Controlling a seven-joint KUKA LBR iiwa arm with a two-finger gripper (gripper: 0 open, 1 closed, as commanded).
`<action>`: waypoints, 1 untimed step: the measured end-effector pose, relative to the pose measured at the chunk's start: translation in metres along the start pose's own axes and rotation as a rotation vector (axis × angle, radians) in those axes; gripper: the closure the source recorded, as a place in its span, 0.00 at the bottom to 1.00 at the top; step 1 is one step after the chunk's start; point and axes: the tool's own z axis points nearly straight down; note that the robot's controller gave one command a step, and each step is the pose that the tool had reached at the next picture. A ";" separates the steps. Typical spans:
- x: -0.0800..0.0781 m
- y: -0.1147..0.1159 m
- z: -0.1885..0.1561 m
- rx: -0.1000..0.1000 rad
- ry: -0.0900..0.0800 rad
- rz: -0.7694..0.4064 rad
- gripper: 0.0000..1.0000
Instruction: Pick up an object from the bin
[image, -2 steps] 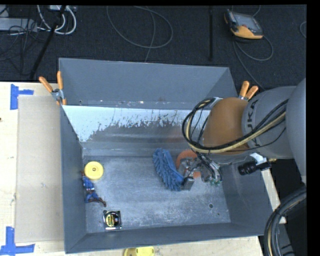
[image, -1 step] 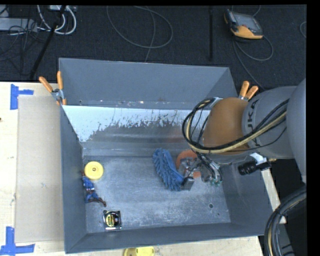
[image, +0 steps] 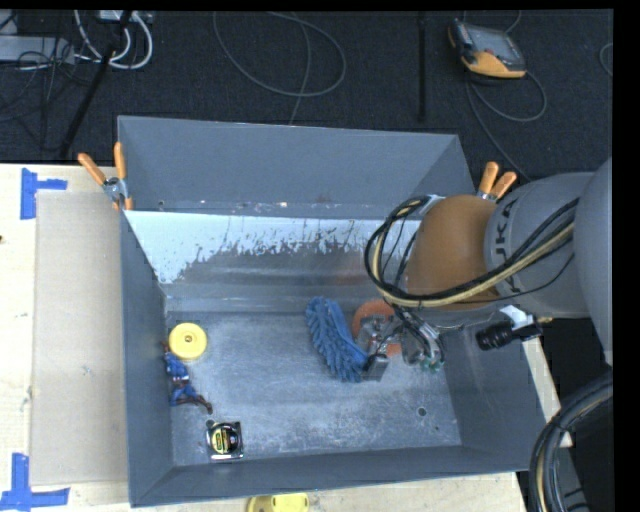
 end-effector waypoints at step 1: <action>0.000 0.000 0.000 0.000 0.000 -0.001 1.00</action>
Offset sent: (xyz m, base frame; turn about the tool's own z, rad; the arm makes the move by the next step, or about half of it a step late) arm 0.0000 0.0000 0.0000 0.0000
